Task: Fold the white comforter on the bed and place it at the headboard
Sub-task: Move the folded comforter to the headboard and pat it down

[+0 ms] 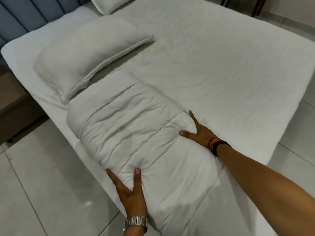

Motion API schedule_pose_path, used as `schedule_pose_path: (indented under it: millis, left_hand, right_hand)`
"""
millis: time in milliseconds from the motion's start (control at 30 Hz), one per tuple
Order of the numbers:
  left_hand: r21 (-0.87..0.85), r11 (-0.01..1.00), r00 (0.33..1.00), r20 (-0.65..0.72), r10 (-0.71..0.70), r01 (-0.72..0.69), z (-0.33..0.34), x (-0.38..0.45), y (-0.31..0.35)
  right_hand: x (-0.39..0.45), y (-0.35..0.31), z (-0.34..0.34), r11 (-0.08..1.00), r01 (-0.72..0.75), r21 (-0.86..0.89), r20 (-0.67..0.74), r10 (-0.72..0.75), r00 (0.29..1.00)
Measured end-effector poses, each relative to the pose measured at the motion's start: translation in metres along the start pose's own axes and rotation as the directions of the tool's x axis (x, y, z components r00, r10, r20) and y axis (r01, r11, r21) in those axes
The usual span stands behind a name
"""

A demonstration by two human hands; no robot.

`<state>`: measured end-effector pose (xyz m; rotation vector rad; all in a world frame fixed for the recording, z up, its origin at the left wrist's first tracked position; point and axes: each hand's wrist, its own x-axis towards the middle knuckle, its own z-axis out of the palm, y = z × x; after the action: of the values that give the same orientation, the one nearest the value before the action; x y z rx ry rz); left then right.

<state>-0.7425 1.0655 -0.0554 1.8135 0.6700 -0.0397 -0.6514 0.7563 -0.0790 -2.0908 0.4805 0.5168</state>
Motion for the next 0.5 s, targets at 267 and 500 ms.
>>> schedule_pose_path:
  millis: [267,500]
  left_hand:
    - [-0.108,0.974,0.980,0.016,0.201,-0.198,-0.034,0.062,0.098]
    - [-0.239,0.931,0.937,0.147,0.317,-0.277,-0.121,0.206,0.193]
  right_hand:
    - [-0.034,-0.124,-0.001,0.967,0.252,0.032,-0.044,-0.250,0.967]
    - [-0.006,-0.272,0.038,0.925,0.344,0.159,-0.206,-0.309,0.928]
